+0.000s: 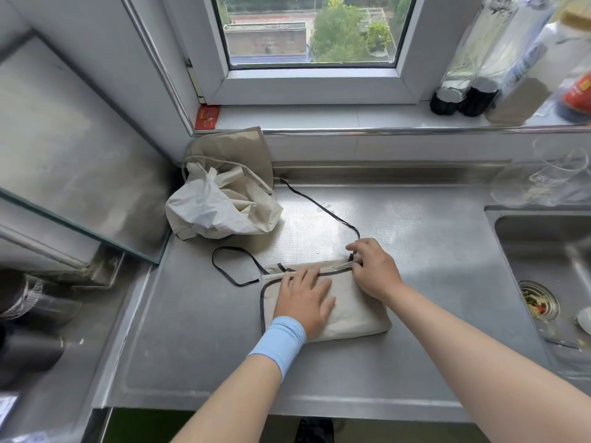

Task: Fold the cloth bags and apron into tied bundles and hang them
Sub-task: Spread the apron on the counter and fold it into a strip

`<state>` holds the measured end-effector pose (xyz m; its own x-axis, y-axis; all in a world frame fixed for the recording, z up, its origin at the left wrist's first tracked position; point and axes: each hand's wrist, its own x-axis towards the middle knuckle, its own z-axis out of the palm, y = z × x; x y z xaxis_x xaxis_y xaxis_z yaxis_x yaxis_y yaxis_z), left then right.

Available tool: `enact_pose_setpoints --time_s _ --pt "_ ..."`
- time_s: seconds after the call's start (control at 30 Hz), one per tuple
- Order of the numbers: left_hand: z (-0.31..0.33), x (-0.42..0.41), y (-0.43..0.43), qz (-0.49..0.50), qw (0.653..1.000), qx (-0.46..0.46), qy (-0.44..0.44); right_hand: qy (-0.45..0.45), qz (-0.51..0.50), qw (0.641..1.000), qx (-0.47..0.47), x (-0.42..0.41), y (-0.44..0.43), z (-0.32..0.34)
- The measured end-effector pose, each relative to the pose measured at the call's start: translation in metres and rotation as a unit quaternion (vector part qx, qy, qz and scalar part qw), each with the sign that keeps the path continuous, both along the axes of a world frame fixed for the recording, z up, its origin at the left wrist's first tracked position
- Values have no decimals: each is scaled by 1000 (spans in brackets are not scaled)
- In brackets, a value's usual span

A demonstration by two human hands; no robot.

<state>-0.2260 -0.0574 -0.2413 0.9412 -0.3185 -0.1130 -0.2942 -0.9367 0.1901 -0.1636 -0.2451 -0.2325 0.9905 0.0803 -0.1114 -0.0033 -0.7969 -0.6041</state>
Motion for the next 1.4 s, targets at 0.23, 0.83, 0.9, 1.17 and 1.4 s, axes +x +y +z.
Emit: enact_pose_setpoints --time_s 0.23,0.83,0.9,1.17,1.4 --pt "-8 0 0 -32 995 57 77 -149 136 962 -185 -31 16 -15" --pt "-22 -38 28 28 997 78 9 -74 199 952 -221 -72 28 -37" --pt "-24 -40 27 22 998 65 7 -43 192 957 -212 -78 24 -43" --pt "-22 -50 68 27 997 72 14 -39 199 949 -243 -87 -14 -34" --pt "-2 -63 43 -48 998 -2 -29 -113 279 927 -225 -102 15 -10"
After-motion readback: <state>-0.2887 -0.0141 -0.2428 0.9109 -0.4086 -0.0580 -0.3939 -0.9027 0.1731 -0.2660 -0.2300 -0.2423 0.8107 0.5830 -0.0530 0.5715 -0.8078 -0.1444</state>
